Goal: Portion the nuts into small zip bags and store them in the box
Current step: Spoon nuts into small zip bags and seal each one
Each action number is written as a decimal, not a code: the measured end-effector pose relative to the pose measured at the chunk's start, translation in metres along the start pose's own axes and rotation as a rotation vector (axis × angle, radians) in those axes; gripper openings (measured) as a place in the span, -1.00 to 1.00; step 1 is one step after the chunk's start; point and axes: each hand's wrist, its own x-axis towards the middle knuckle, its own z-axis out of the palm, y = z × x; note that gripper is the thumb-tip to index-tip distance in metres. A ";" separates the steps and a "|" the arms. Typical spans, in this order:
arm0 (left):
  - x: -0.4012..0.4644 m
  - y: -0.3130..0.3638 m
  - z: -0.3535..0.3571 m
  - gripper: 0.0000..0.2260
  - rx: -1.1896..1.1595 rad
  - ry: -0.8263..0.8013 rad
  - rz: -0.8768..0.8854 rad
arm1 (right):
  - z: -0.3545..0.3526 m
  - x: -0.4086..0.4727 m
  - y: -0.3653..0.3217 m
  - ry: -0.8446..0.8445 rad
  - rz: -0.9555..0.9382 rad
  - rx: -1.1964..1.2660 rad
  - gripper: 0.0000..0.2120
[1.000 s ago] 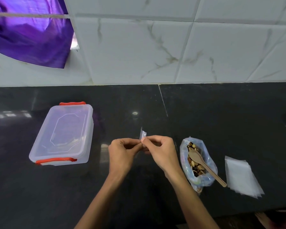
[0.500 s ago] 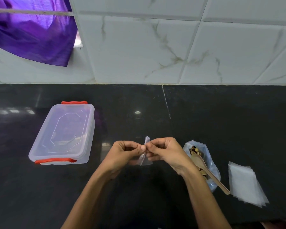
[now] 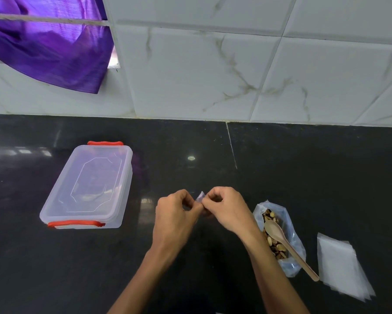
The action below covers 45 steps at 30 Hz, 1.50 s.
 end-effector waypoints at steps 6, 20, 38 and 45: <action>0.005 -0.003 0.001 -0.88 -0.082 0.003 -0.099 | 0.005 -0.001 -0.006 0.022 0.008 0.026 -0.90; 0.004 -0.004 0.005 -0.82 -0.244 0.112 -0.001 | 0.002 -0.003 -0.011 0.038 0.239 0.477 -0.88; 0.002 -0.005 0.007 -0.79 -0.152 0.184 0.149 | 0.009 -0.015 -0.016 0.114 -0.015 -0.139 -0.74; 0.009 -0.032 0.000 -0.44 -0.273 -0.262 0.250 | 0.001 -0.020 -0.022 0.095 -0.068 -0.279 -0.76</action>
